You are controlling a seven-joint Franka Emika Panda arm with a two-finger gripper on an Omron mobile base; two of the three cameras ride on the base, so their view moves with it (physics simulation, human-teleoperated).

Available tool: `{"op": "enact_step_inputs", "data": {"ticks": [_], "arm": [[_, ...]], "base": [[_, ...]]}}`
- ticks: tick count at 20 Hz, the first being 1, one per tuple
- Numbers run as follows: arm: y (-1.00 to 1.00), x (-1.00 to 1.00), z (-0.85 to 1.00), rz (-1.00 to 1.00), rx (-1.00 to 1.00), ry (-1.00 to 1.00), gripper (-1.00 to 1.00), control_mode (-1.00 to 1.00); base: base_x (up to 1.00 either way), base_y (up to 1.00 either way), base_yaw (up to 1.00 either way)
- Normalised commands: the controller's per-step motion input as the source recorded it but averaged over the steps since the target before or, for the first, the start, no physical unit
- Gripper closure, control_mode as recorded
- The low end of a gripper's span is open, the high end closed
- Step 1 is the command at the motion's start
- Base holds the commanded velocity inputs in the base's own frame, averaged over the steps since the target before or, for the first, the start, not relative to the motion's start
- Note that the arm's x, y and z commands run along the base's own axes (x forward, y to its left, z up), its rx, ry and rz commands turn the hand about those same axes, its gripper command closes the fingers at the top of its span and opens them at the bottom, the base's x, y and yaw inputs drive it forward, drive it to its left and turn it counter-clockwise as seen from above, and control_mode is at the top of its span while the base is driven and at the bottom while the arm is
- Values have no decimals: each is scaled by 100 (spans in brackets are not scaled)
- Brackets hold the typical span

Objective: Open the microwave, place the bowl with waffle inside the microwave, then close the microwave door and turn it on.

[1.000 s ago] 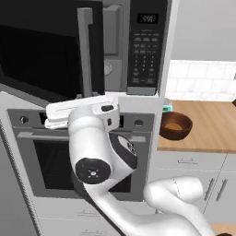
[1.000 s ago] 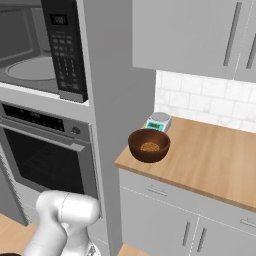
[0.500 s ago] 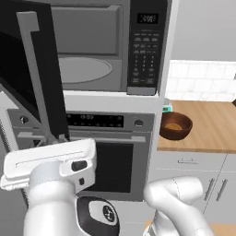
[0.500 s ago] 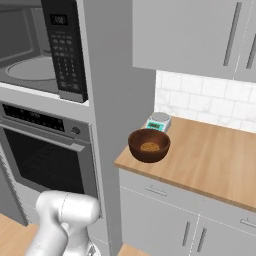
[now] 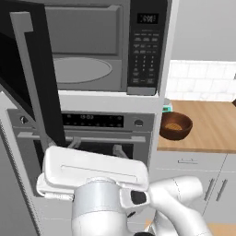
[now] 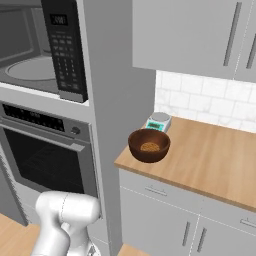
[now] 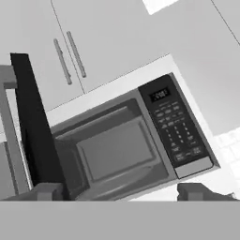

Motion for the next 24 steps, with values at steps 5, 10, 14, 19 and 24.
{"op": "enact_step_inputs", "data": {"ticks": [5, 10, 14, 19, 24], "arm": [[-100, 0, 37, 0, 41, 4, -100, -100], [-90, -22, 12, 4, 45, 10, -100, -100], [-64, -12, 4, 12, 66, 51, -100, -100], [-19, 0, 0, 30, 62, 58, -100, -100], [16, 0, 7, 54, 17, 21, -100, -100]], "base": [[0, 0, 0], [0, 0, 0], [0, 0, 0], [0, 0, 0], [0, 0, 0]]}}
